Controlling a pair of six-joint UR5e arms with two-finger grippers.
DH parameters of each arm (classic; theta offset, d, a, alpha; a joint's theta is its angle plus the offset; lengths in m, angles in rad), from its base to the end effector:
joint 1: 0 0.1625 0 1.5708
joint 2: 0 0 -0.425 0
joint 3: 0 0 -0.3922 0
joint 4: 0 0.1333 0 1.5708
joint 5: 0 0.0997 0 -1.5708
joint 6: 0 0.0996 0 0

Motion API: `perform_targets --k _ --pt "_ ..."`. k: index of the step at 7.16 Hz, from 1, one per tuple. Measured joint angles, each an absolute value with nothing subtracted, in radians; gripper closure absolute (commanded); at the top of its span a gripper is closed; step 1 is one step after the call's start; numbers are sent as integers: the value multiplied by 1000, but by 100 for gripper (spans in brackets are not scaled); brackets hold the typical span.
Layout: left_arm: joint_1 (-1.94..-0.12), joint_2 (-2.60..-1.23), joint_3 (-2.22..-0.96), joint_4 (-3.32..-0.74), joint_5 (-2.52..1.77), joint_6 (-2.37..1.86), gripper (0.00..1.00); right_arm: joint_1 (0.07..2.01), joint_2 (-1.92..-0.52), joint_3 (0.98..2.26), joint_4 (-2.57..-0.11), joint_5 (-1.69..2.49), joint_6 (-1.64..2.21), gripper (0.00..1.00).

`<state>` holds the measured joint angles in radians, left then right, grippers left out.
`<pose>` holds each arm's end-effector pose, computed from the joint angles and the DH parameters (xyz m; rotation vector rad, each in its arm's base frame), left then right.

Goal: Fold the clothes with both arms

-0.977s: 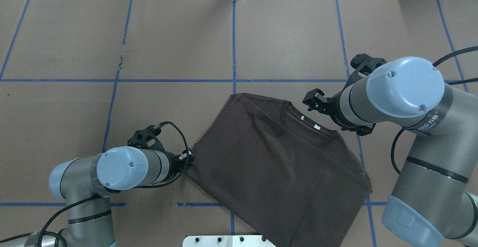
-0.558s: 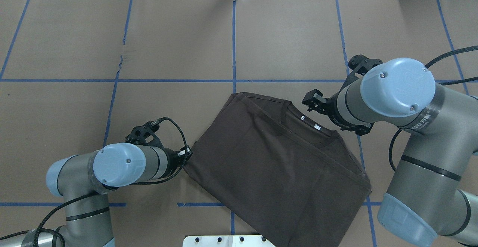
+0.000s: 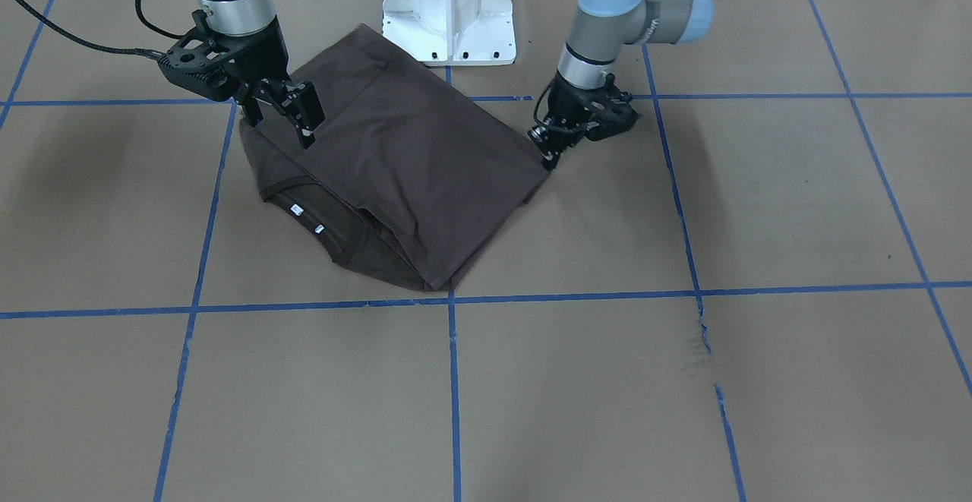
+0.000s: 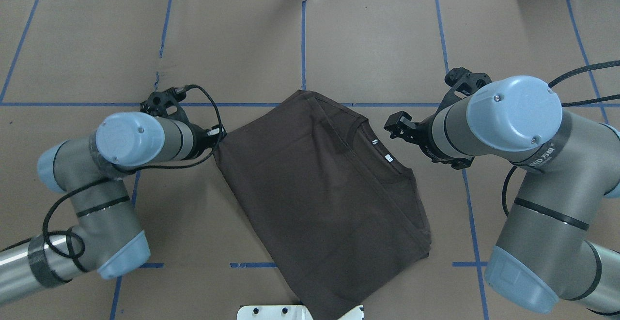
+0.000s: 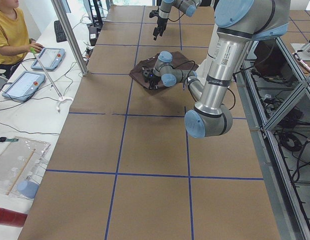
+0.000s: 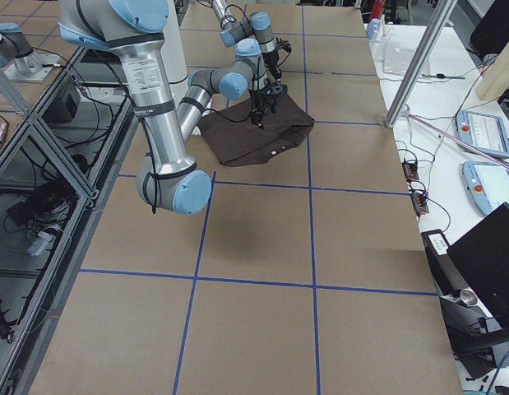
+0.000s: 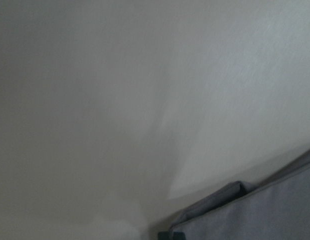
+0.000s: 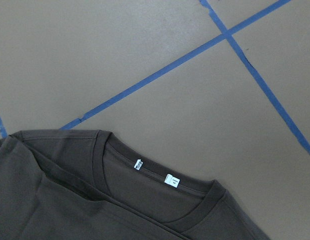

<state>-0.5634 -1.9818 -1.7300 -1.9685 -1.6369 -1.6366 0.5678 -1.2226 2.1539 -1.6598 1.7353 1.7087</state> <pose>0.4720 -0.4481 0.3146 0.1817 0.9659 -0.5466 -0.3744 -0.3776 0.2383 0.0286 -0.8674 0.5925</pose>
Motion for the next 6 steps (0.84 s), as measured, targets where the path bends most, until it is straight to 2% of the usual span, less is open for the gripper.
perform_targets --k 3,4,5,6 --pt "-742 -2277 -1241 -2219 -1638 -1508 100 570 -1226 2144 -1520 1736 1722 0" --pt "-783 -2371 -1100 -2259 -1638 -1467 93 570 -1224 2139 -1495 1728 1751 0" --pt "-807 -2426 -1018 -2281 -1637 -1446 36 568 -1220 2136 -1483 1714 1797 0" --pt "-816 -2449 -984 -2295 -1636 -1441 28 567 -1213 2134 -1479 1702 1826 0"
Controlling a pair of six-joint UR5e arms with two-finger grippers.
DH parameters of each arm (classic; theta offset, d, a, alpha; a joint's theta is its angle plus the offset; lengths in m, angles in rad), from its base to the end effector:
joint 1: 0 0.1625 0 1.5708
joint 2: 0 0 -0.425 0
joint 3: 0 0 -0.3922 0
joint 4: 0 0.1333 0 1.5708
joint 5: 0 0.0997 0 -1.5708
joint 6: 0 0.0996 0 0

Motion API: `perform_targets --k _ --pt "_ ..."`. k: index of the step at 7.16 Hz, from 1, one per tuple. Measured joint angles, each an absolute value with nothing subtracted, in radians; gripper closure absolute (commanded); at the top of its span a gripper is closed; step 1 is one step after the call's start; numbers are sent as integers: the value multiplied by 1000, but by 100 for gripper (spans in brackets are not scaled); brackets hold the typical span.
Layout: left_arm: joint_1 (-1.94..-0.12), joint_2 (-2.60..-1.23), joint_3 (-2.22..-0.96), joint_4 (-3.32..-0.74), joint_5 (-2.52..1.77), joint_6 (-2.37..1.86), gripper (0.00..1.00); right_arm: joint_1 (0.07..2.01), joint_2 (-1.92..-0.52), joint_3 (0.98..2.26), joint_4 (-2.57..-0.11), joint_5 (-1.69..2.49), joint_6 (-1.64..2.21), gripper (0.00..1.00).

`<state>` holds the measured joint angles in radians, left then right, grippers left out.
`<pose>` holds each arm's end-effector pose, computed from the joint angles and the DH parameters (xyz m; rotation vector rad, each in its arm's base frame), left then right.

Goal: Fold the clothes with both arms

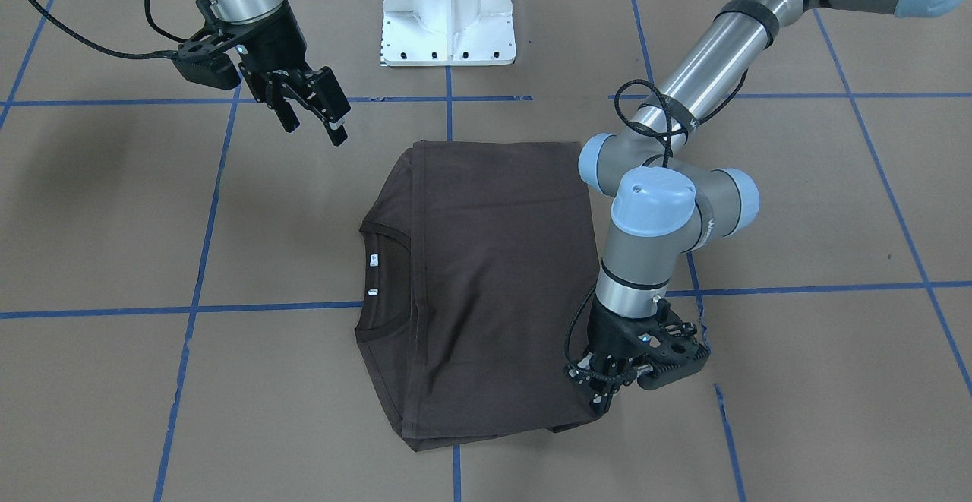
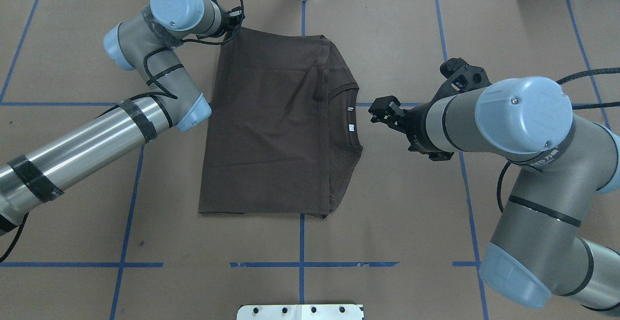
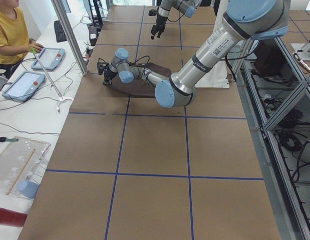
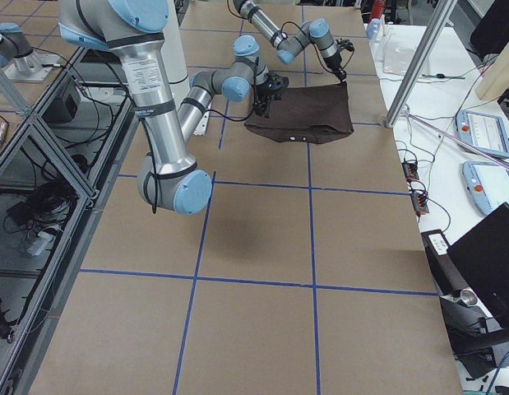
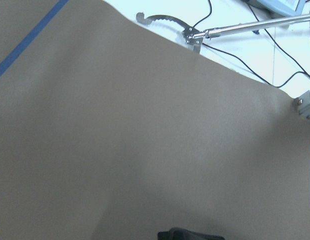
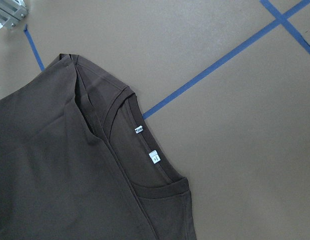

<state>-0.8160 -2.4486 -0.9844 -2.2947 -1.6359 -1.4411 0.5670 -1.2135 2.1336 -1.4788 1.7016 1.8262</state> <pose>0.4829 -0.6985 0.2890 0.4161 0.9460 -0.5923 -0.3764 -0.3823 0.2164 0.0397 -1.0391 0.6828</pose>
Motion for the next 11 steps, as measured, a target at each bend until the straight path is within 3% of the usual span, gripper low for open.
perform_targets --k 2,6,8,11 --pt "-821 -2437 -1009 -2300 -1637 -1474 27 562 -1173 2100 -1477 1692 1848 0" --pt "-811 -2143 -1440 -2289 -1662 -1577 39 393 -1088 1929 -1477 1572 1956 2" --pt "-810 -2102 -1498 -2289 -1674 -1592 39 343 -1007 1790 -1477 1541 2056 4" --pt "-808 -2089 -1496 -2292 -1673 -1624 39 300 -979 1733 -1482 1537 2125 7"
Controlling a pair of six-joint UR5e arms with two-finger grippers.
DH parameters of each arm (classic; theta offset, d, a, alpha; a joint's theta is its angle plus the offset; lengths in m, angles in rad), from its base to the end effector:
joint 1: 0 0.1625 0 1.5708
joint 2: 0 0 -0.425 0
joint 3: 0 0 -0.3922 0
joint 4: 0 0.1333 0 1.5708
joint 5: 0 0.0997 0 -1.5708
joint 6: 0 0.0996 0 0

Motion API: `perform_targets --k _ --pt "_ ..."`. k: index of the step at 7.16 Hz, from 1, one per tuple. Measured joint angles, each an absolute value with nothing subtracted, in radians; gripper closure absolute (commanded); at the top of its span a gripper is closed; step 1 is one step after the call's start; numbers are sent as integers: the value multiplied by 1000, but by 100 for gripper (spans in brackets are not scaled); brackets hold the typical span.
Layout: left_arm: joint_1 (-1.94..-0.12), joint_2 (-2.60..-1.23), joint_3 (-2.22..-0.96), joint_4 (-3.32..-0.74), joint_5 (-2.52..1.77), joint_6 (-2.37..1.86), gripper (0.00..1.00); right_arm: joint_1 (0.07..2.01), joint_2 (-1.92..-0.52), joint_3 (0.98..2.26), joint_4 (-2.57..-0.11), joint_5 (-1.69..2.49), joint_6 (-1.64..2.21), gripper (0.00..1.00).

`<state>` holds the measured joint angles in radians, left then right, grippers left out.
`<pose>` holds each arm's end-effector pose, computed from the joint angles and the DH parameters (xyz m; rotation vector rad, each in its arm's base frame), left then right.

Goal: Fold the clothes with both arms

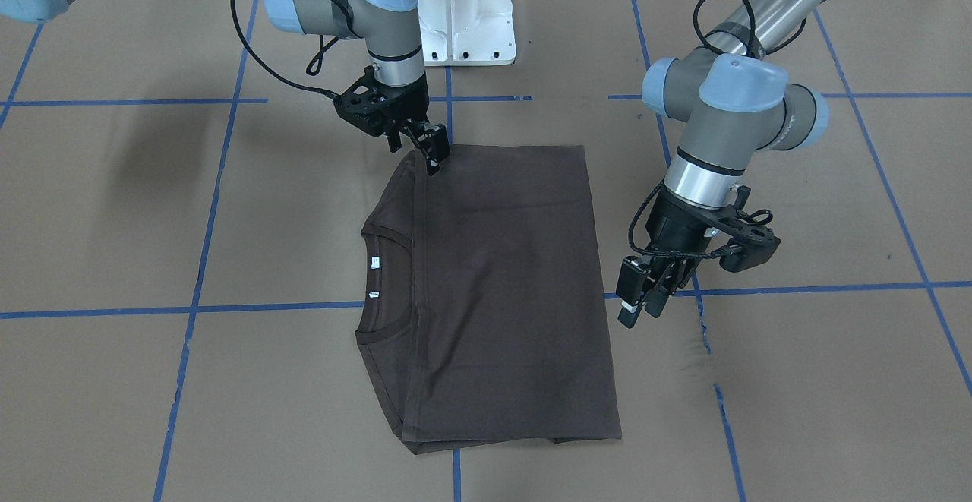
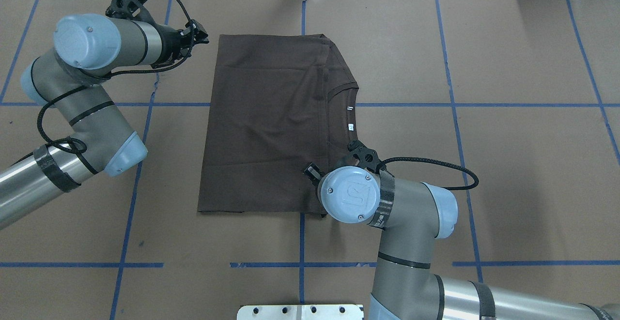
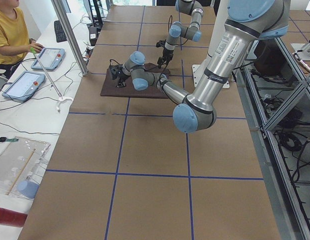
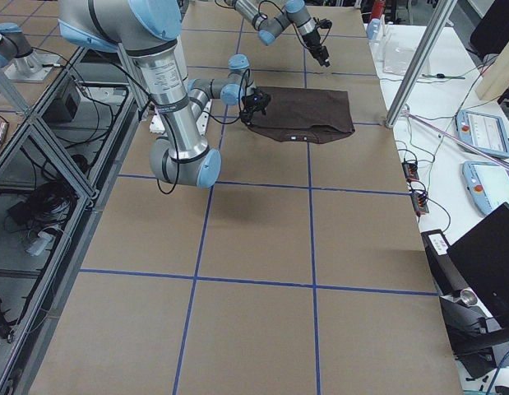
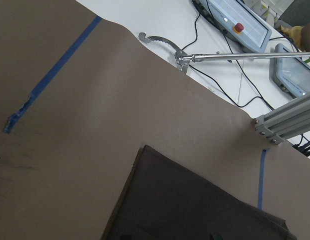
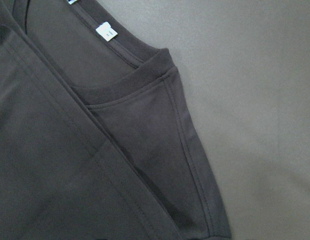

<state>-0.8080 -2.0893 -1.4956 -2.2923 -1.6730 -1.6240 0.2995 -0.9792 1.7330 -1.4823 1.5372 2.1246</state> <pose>0.3914 -0.5877 0.3109 0.3531 1.1419 -0.6998 -0.5938 -0.3264 0.2387 -0.0778 -0.8650 0.8151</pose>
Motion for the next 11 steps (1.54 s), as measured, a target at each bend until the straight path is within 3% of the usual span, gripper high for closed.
perform_targets --k 3,4,8,9,11 --pt "-812 -2081 -1506 -2266 -1655 -1654 39 276 -986 1733 -1490 1537 2148 13" --pt "-812 -2069 -1508 -2258 -1639 -1656 39 271 -988 1729 -1490 1537 2151 20" --pt "-820 -2025 -1550 -2254 -1619 -1656 39 262 -993 1726 -1491 1537 2153 32" --pt "-821 -2017 -1574 -2252 -1618 -1658 39 258 -993 1723 -1491 1537 2153 48" --pt "-822 -1983 -1648 -2225 -1618 -1660 39 255 -991 1720 -1491 1538 2153 93"
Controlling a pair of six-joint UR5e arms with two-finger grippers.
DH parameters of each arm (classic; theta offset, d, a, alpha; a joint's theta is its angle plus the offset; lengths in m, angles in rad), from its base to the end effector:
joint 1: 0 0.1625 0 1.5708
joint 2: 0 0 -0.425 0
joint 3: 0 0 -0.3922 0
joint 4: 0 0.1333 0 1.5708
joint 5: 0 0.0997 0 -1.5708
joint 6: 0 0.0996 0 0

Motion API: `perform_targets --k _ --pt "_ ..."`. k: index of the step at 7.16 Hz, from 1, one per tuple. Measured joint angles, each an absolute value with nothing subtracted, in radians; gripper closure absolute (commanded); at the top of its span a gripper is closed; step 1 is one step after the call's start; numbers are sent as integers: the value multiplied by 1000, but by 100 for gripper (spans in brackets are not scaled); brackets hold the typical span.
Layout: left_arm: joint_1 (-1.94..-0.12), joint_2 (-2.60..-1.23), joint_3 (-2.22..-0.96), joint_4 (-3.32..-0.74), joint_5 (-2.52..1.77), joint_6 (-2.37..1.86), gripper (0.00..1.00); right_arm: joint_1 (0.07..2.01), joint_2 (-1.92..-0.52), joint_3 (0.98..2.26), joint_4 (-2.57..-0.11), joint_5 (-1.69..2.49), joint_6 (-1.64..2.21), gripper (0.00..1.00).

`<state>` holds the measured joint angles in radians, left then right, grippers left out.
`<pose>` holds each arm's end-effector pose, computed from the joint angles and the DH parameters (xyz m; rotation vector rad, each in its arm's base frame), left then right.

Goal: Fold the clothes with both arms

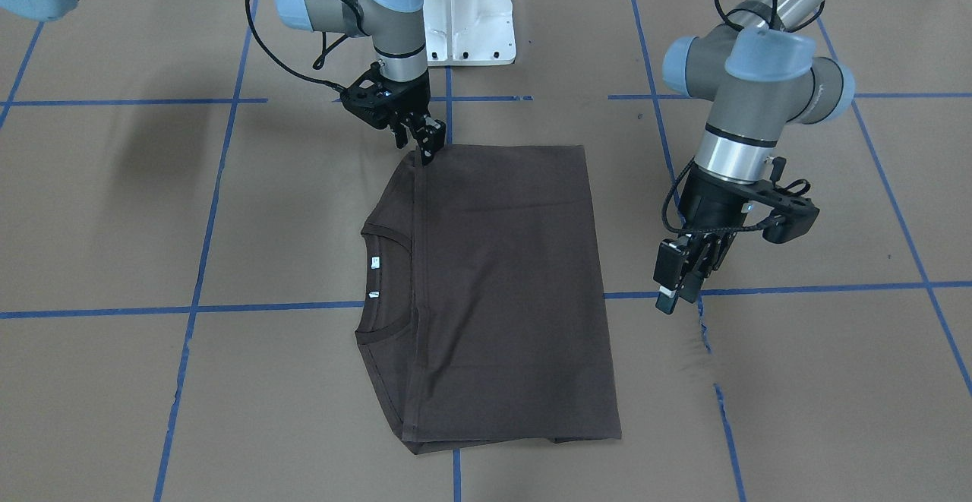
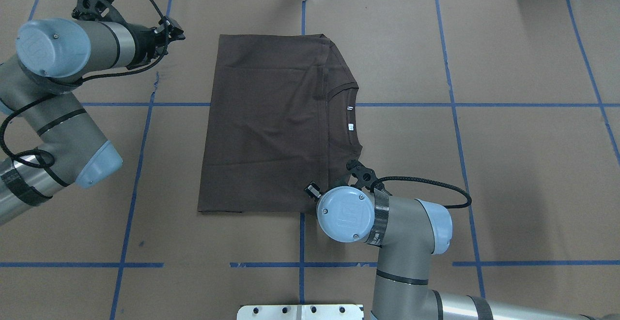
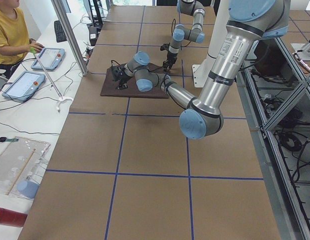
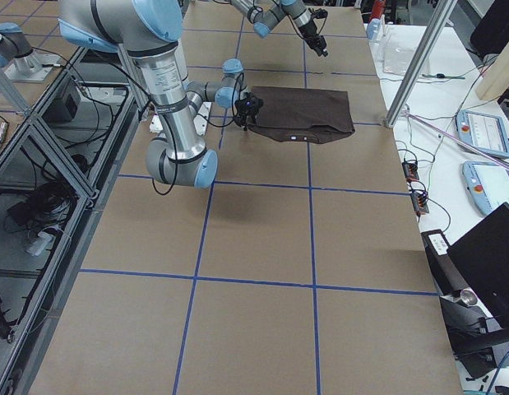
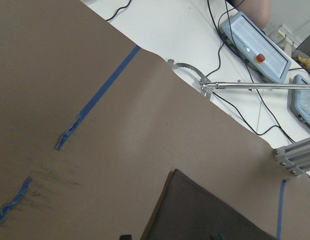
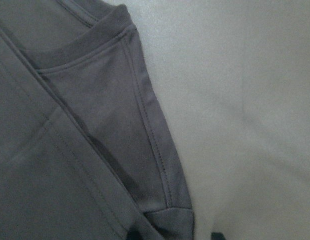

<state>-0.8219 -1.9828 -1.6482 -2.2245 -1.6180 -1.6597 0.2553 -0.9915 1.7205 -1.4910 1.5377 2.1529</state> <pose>0.3471 -0.5623 0.3181 0.3815 1.1143 -0.7800 -0.6099 -0.3004 0.2535 -0.1037 -0.8267 0.8035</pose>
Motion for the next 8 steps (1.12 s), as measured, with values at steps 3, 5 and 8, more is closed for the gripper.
perform_targets --k 3,5,8 --pt "-822 -1960 -1674 -2215 -1618 -1660 39 255 -991 1720 -1490 1538 2151 100" --pt "-822 -1954 -1676 -2215 -1619 -1661 39 256 -993 1732 -1490 1539 2151 100" --pt "-793 -1941 -1686 -2223 -1651 -1717 39 259 -1086 1931 -1548 1543 2150 100"
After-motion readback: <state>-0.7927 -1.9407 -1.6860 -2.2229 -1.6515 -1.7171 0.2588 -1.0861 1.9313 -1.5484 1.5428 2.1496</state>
